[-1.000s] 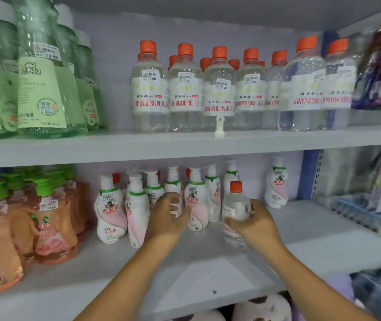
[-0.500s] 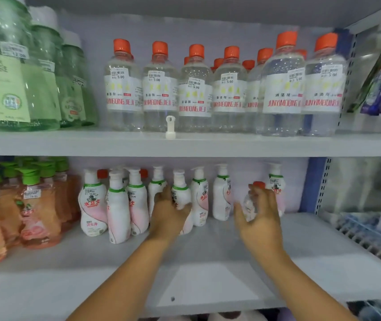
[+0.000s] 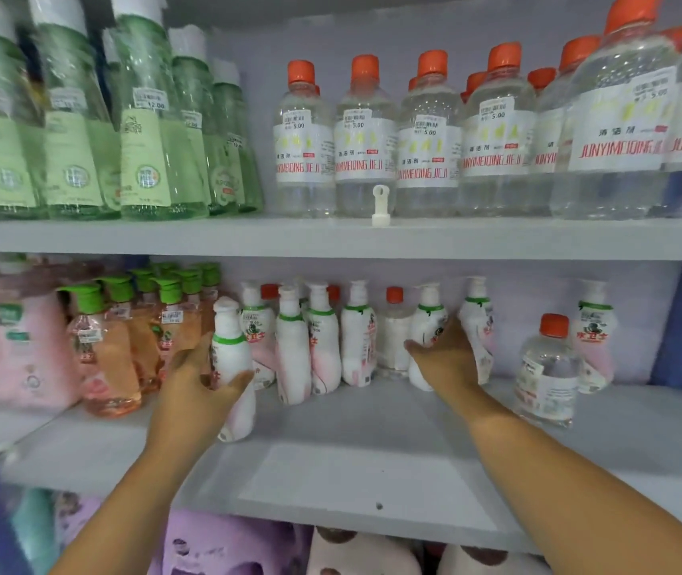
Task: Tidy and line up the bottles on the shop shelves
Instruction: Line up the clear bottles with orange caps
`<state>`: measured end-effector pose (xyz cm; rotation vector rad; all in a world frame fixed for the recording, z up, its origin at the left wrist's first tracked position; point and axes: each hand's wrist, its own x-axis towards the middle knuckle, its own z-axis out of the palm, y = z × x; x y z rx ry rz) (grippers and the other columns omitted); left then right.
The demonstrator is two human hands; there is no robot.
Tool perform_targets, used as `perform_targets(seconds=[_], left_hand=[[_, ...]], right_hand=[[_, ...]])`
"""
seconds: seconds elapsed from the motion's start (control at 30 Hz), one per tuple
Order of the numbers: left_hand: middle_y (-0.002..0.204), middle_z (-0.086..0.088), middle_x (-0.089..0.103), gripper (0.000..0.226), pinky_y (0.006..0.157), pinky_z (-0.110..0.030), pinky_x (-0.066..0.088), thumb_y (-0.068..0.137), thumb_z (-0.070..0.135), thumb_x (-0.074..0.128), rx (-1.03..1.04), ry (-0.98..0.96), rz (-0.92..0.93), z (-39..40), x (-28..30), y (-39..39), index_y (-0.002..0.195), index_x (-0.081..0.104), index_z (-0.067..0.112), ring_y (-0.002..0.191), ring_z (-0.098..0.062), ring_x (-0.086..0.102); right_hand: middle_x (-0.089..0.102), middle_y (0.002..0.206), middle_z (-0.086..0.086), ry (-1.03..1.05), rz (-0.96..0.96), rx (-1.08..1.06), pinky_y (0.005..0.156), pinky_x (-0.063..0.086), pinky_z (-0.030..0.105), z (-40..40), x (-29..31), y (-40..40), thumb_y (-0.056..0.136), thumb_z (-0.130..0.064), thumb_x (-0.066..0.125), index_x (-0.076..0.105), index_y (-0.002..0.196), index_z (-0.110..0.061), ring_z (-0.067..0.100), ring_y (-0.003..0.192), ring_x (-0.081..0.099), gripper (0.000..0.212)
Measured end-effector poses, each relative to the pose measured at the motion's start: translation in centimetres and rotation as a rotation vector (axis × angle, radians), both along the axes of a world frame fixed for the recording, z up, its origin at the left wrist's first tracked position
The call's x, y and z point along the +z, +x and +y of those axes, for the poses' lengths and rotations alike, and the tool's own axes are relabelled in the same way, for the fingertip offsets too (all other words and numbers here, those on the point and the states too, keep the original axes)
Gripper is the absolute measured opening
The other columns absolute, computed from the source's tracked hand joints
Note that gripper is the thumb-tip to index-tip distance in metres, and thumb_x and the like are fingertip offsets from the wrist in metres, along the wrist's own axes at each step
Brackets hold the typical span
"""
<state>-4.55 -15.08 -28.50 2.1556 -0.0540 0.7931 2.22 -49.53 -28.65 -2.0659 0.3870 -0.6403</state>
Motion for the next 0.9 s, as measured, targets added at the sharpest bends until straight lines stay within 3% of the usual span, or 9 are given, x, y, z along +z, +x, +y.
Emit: perform_targets(seconds=[0.1, 0.27, 0.33, 0.4, 0.57, 0.63, 0.7, 0.77, 0.9], left_hand=[[0.12, -0.011, 0.062, 0.067, 0.074, -0.033, 0.047, 0.084, 0.026, 0.084, -0.027, -0.026, -0.016, 0.9, -0.6, 1.3, 0.143, 0.053, 0.025, 0.083, -0.021, 0.062], [0.139, -0.018, 0.05, 0.077, 0.101, -0.047, 0.048, 0.079, 0.026, 0.088, 0.074, -0.059, -0.074, -0.9, -0.1, 1.2, 0.144, 0.049, 0.015, 0.124, -0.036, 0.051], [0.126, -0.009, 0.054, 0.055, 0.099, -0.036, 0.044, 0.081, 0.034, 0.084, 0.089, 0.023, -0.322, -3.4, 0.5, 0.4, 0.125, 0.055, 0.017, 0.119, -0.026, 0.051], [0.113, 0.006, 0.055, 0.037, 0.092, -0.018, 0.043, 0.084, 0.035, 0.077, -0.167, 0.008, -0.395, -7.3, 1.3, 0.4, 0.114, 0.058, 0.024, 0.105, -0.007, 0.054], [0.128, 0.005, 0.054, 0.053, 0.095, -0.018, 0.04, 0.089, 0.025, 0.077, -0.492, -0.044, -0.07, -17.9, 3.1, 4.1, 0.137, 0.056, 0.016, 0.116, -0.014, 0.057], [0.135, 0.004, 0.048, 0.065, 0.098, -0.012, 0.03, 0.091, 0.026, 0.074, -0.489, -0.037, -0.011, -21.2, 3.6, 6.2, 0.148, 0.046, 0.012, 0.126, -0.013, 0.049], [0.149, -0.01, 0.043, 0.075, 0.11, -0.023, 0.032, 0.094, 0.028, 0.07, -0.443, 0.042, 0.037, -23.7, 4.3, 8.2, 0.155, 0.033, 0.006, 0.14, -0.023, 0.042], [0.162, -0.018, 0.03, 0.082, 0.123, -0.036, 0.023, 0.099, 0.031, 0.063, -0.329, 0.195, 0.063, -25.6, 4.8, 9.7, 0.161, 0.017, 0.003, 0.151, -0.031, 0.028], [0.162, -0.026, 0.026, 0.087, 0.123, -0.041, 0.024, 0.104, 0.037, 0.054, -0.128, 0.455, 0.207, -27.3, 5.1, 11.9, 0.161, 0.001, -0.002, 0.149, -0.036, 0.031]], right_hand=[[0.059, 0.092, -0.005, -0.002, -0.106, -0.022, 0.07, 0.043, 0.03, -0.1, -0.6, -0.8, 0.077, -0.035, 0.085, 0.05, 0.106, -0.017, 0.021, 0.088, 0.061, 0.049], [0.063, 0.099, -0.002, -0.001, -0.218, -0.169, 0.074, 0.044, 0.029, -2.4, -0.4, -3.1, 0.074, -0.03, 0.085, 0.054, 0.114, -0.014, 0.021, 0.088, 0.06, 0.052], [0.065, 0.106, 0.007, -0.025, -0.19, -0.226, 0.075, 0.045, 0.032, -2.9, -0.3, -3.7, 0.074, -0.027, 0.085, 0.053, 0.116, -0.01, 0.028, 0.093, 0.063, 0.055], [0.065, 0.113, 0.016, -0.029, -0.151, -0.23, 0.081, 0.051, 0.038, -2.9, -0.4, -4.1, 0.077, -0.024, 0.084, 0.051, 0.12, -0.005, 0.035, 0.102, 0.065, 0.057], [0.054, 0.138, 0.02, -0.014, -0.01, -0.124, 0.102, 0.047, 0.044, -1.9, 0.0, -6.7, 0.085, -0.029, 0.078, 0.034, 0.146, -0.001, 0.039, 0.129, 0.053, 0.08], [0.061, 0.127, 0.001, 0.002, -0.086, -0.071, 0.092, 0.049, 0.03, -1.7, -0.2, -9.1, 0.086, -0.029, 0.077, 0.047, 0.137, -0.021, 0.027, 0.122, 0.059, 0.059], [0.063, 0.108, -0.019, 0.045, -0.266, -0.068, 0.074, 0.047, 0.012, -2.9, 0.1, -12.1, 0.087, -0.025, 0.077, 0.05, 0.121, -0.04, 0.004, 0.097, 0.066, 0.046], [0.062, 0.107, -0.02, -0.035, -0.403, -0.151, 0.069, 0.046, 0.006, -5.3, 0.9, -14.8, 0.088, -0.027, 0.075, 0.056, 0.122, -0.038, -0.001, 0.091, 0.064, 0.041], [0.052, 0.127, 0.0, -0.093, -0.326, -0.232, 0.095, 0.051, 0.033, -9.6, 0.8, -15.9, 0.085, -0.026, 0.081, 0.054, 0.138, -0.017, 0.017, 0.11, 0.059, 0.06]])
